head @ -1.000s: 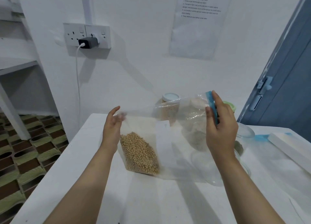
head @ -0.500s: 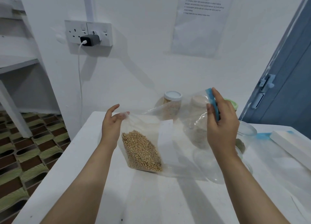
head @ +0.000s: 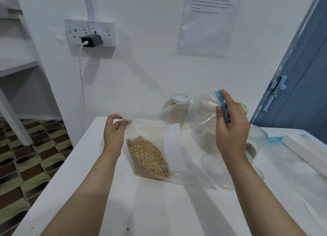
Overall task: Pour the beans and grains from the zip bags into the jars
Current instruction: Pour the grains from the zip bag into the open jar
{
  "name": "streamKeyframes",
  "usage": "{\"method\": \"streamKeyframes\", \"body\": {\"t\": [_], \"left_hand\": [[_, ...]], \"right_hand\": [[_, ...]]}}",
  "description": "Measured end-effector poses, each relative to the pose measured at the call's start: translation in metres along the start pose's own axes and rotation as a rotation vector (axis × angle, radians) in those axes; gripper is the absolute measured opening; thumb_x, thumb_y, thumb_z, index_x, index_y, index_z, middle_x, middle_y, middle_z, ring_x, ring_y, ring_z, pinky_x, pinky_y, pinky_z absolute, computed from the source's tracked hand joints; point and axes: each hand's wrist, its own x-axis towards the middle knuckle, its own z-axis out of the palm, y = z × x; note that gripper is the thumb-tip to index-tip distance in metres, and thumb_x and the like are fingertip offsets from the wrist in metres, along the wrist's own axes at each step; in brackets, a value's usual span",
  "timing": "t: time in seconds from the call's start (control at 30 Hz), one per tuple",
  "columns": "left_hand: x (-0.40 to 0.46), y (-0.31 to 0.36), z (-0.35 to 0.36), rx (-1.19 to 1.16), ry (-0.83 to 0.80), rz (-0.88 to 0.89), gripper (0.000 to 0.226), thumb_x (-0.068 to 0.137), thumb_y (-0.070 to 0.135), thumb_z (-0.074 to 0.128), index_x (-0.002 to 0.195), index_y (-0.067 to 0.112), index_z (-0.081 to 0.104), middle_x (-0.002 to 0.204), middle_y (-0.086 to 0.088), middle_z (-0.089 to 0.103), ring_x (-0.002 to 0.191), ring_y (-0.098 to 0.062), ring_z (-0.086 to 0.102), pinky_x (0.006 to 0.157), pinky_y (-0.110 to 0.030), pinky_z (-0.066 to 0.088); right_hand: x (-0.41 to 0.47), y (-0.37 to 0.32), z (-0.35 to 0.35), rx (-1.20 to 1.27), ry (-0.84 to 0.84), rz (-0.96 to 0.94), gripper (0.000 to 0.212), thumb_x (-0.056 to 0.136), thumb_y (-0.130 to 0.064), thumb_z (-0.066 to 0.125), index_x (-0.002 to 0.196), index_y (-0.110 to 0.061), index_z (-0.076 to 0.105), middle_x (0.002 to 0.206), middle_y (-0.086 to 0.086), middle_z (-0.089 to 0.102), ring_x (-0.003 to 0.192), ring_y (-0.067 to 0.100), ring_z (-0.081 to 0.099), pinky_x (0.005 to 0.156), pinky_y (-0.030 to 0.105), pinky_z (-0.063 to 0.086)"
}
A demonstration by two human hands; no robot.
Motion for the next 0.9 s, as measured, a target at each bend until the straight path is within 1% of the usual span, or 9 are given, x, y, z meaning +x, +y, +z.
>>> {"method": "streamKeyframes", "body": {"t": [0.07,0.13,0.23,0.33,0.4,0.5,0.67,0.8,0.9], "left_hand": [[-0.002,0.002,0.002,0.004,-0.008,0.039,0.023,0.102,0.011,0.049,0.093,0.031,0.055,0.086,0.009,0.073,0.090,-0.008,0.065,0.093,-0.031,0.045],[-0.006,0.001,0.003,-0.021,-0.071,0.035,0.024,0.101,0.010,0.048,0.097,0.030,0.059,0.094,0.010,0.071,0.098,-0.009,0.064,0.097,-0.034,0.045],[-0.013,-0.005,0.003,0.033,-0.190,0.016,0.017,0.099,0.028,0.060,0.108,0.042,0.061,0.112,0.004,0.067,0.111,-0.008,0.059,0.099,-0.030,0.042],[-0.015,-0.014,0.007,0.115,-0.243,0.043,0.031,0.097,0.021,0.063,0.117,0.043,0.059,0.114,0.004,0.061,0.114,-0.008,0.057,0.095,-0.023,0.042],[-0.017,-0.017,0.011,0.126,-0.218,0.056,0.031,0.095,0.015,0.066,0.115,0.039,0.063,0.105,0.009,0.060,0.106,-0.009,0.059,0.094,-0.024,0.045],[-0.017,-0.014,0.017,0.110,-0.143,0.069,0.026,0.093,0.013,0.067,0.105,0.037,0.068,0.096,0.011,0.062,0.094,-0.007,0.062,0.091,-0.029,0.047],[-0.013,-0.001,0.026,0.060,-0.025,0.105,0.019,0.093,0.012,0.067,0.093,0.031,0.067,0.094,0.012,0.066,0.085,-0.001,0.063,0.084,-0.022,0.047],[-0.011,0.002,0.033,0.076,0.024,0.090,0.011,0.092,0.018,0.070,0.096,0.028,0.066,0.095,0.012,0.067,0.088,-0.004,0.060,0.084,-0.019,0.046],[-0.011,0.004,0.036,0.056,0.025,0.074,0.019,0.092,0.012,0.069,0.107,0.022,0.066,0.093,0.008,0.064,0.089,-0.004,0.059,0.079,-0.012,0.045]], "right_hand": [[0.000,0.000,-0.001,-0.002,0.003,-0.003,0.040,0.102,-0.011,0.053,0.142,-0.011,0.052,0.101,0.007,0.061,0.090,0.000,0.045,0.083,0.004,0.035],[-0.001,0.002,-0.001,-0.007,0.009,-0.006,0.040,0.102,-0.011,0.053,0.142,-0.010,0.053,0.105,0.011,0.064,0.091,0.004,0.047,0.085,0.003,0.035],[-0.002,0.006,-0.003,-0.009,0.005,-0.004,0.041,0.102,-0.009,0.054,0.143,-0.012,0.052,0.111,0.014,0.065,0.095,0.001,0.048,0.087,0.003,0.036],[-0.003,0.009,-0.004,-0.007,-0.003,-0.006,0.041,0.101,-0.008,0.055,0.142,-0.012,0.052,0.101,0.008,0.063,0.089,0.002,0.047,0.082,0.016,0.043],[-0.004,0.009,-0.005,0.002,-0.007,-0.013,0.041,0.101,-0.007,0.055,0.142,-0.011,0.053,0.098,0.009,0.062,0.088,0.008,0.049,0.081,0.019,0.043],[-0.005,0.009,-0.007,0.006,-0.010,-0.018,0.041,0.101,-0.006,0.055,0.142,-0.009,0.053,0.101,0.012,0.064,0.091,0.011,0.052,0.083,0.009,0.038],[-0.004,0.007,-0.010,-0.012,-0.010,-0.019,0.043,0.101,-0.006,0.055,0.143,-0.010,0.051,0.104,0.014,0.064,0.094,0.013,0.053,0.084,0.006,0.037],[0.000,0.005,-0.010,-0.005,-0.009,-0.029,0.044,0.101,-0.007,0.053,0.145,-0.010,0.048,0.097,0.011,0.061,0.084,0.009,0.049,0.077,0.007,0.038],[0.006,0.002,-0.009,-0.011,-0.004,-0.072,0.044,0.101,-0.005,0.053,0.144,-0.006,0.048,0.092,0.007,0.056,0.078,0.002,0.042,0.075,0.005,0.036]]}}
